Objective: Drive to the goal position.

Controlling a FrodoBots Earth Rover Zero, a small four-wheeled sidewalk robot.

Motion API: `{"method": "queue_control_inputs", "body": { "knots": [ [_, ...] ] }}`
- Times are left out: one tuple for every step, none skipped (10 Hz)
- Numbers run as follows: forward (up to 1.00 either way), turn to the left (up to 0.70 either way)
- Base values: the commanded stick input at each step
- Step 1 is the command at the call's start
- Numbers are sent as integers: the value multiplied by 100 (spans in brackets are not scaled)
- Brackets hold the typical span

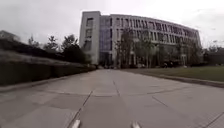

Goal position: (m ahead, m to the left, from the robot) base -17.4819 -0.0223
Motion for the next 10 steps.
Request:
{"method": "queue_control_inputs", "body": {
  "knots": [
    [100, 0],
    [100, 0],
    [100, 0],
    [100, 0],
    [100, -10],
    [100, -23],
    [100, -35],
    [100, -19],
    [100, 0],
    [100, -3]
  ]
}}
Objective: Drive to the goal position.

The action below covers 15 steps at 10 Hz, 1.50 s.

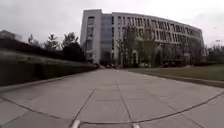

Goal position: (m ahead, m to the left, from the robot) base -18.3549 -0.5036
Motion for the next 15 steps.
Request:
{"method": "queue_control_inputs", "body": {
  "knots": [
    [100, -16],
    [100, -30],
    [100, -28],
    [100, -25],
    [100, -21],
    [100, -18],
    [100, -14],
    [100, -11],
    [100, -8],
    [100, -4],
    [100, -1],
    [100, 0],
    [100, 0],
    [100, 0],
    [100, 0]
  ]
}}
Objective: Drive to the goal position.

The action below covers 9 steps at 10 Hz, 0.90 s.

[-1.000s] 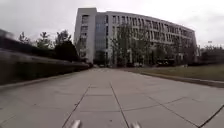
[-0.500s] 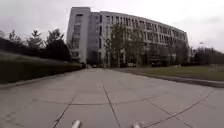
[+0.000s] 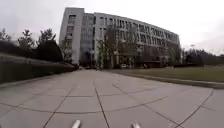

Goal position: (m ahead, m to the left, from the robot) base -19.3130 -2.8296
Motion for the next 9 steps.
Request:
{"method": "queue_control_inputs", "body": {
  "knots": [
    [100, 0],
    [31, 36],
    [0, 75],
    [0, 100],
    [0, 100],
    [0, 100],
    [0, 100],
    [0, 100],
    [0, 100]
  ]
}}
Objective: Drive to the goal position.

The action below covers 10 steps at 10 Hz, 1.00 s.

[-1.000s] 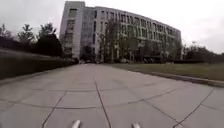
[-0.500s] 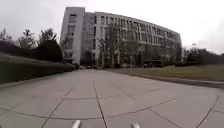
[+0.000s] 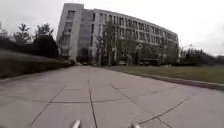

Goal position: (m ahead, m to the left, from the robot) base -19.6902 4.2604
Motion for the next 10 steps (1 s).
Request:
{"method": "queue_control_inputs", "body": {
  "knots": [
    [0, 100],
    [0, 100],
    [0, 100],
    [0, 100],
    [0, 100],
    [0, 100],
    [0, 100],
    [0, 100],
    [0, 100],
    [0, 100]
  ]
}}
